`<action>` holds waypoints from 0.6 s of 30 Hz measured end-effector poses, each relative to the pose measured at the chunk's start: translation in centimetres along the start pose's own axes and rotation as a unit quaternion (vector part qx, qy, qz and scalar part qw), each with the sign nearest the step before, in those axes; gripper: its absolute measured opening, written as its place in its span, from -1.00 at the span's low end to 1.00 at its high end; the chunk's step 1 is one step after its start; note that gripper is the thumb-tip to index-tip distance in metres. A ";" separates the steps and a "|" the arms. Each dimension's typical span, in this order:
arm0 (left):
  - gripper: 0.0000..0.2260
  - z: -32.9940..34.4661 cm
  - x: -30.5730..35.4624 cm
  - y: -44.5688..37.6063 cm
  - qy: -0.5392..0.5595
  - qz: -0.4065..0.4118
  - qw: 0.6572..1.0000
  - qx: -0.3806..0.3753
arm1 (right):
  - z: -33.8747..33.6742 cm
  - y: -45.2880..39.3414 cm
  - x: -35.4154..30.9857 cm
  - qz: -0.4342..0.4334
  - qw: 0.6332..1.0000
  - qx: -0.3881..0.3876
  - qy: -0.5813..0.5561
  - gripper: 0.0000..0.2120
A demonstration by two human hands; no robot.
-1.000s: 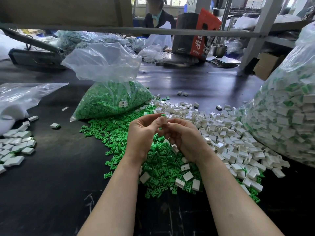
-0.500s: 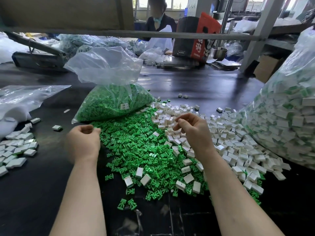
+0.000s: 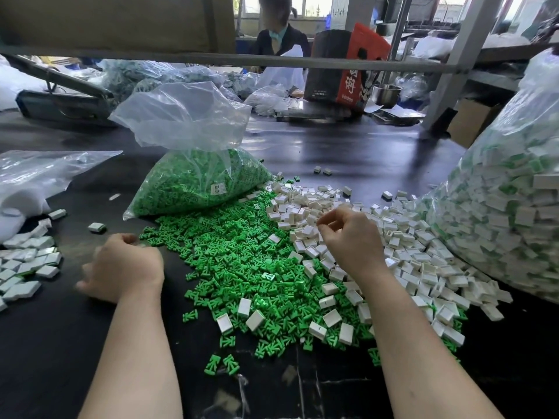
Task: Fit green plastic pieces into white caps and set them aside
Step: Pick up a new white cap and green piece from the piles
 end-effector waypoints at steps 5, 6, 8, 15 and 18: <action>-0.73 -0.8 3.5 2.1 0.077 0.123 0.989 0.030 | 1.1 0.1 -0.3 -0.055 0.993 -0.044 0.092 -0.76; -0.76 -0.8 4.4 2.8 0.110 0.158 0.981 0.022 | 1.5 0.1 -0.4 -0.062 0.989 -0.057 0.122 -0.70; -0.80 -0.5 6.2 4.6 0.178 0.223 0.958 -0.013 | 2.3 0.2 -0.2 -0.069 0.979 -0.092 0.169 -0.64; -0.87 1.5 10.5 11.5 0.311 0.327 0.864 -0.222 | 2.1 0.5 -0.5 -0.097 0.983 -0.028 0.151 -0.80; -0.81 2.2 11.4 13.6 0.365 0.300 0.819 -0.326 | 1.4 0.6 -1.7 -0.106 0.992 0.013 0.067 -0.82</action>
Point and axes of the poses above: each hand's wrist, its own y-axis away from the middle knuckle, its own z-axis out of the palm, x = y × z, the point moved 5 cm from there along -y, towards the middle knuckle, and after that the axes turned 7 degrees about x, right-handed, at the moved point
